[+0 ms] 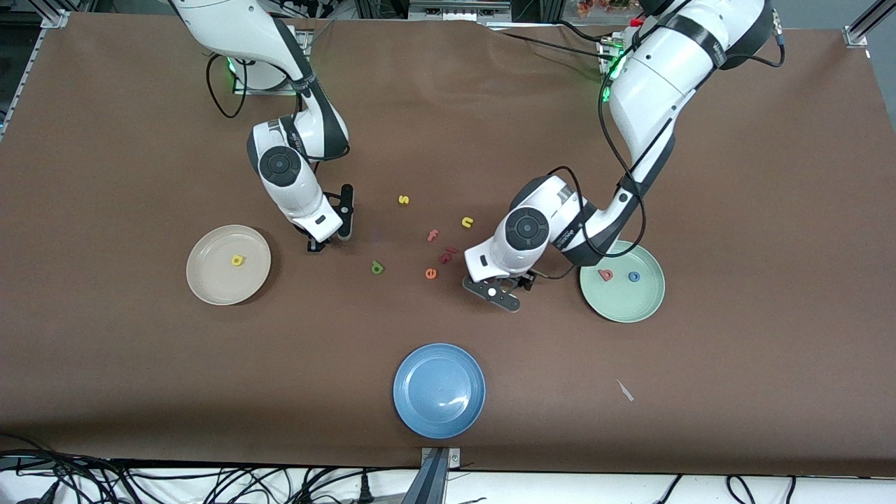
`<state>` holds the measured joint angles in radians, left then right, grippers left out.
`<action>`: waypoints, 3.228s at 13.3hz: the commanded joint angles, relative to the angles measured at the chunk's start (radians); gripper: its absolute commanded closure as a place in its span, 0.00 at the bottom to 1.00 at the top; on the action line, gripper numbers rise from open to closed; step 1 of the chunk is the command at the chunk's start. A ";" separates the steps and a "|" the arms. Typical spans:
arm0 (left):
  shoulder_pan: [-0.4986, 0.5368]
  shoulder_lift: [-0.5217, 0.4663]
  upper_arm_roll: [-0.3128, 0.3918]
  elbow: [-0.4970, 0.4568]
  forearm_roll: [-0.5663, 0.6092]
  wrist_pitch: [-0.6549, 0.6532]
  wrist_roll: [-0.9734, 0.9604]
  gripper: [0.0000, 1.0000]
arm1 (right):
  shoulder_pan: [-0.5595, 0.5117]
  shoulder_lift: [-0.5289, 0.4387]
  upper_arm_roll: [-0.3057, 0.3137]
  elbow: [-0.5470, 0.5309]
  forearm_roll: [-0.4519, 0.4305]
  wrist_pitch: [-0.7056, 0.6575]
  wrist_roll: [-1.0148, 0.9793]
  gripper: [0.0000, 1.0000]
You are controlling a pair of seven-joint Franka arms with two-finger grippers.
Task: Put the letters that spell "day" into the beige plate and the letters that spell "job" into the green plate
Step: 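Grasp the cyan letters with both grippers, then drop the cyan l on the green plate and cyan y on the white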
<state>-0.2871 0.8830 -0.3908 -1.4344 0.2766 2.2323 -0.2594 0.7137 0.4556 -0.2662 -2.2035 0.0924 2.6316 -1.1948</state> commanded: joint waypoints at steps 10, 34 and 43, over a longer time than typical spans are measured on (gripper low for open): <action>-0.038 0.051 0.013 0.035 0.039 0.039 0.017 0.48 | -0.019 -0.038 -0.083 0.123 0.095 -0.255 -0.016 1.00; 0.325 -0.092 0.023 -0.046 0.038 -0.268 0.399 0.66 | -0.039 -0.003 -0.171 0.292 0.205 -0.398 0.978 0.00; 0.348 -0.343 0.006 0.000 0.020 -0.468 0.408 0.00 | 0.131 0.198 -0.139 0.459 0.323 -0.280 1.460 0.00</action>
<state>0.0518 0.6446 -0.3862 -1.4184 0.2807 1.8138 0.1443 0.8361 0.5938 -0.3947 -1.8154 0.3904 2.3522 0.2189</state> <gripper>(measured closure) 0.009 0.000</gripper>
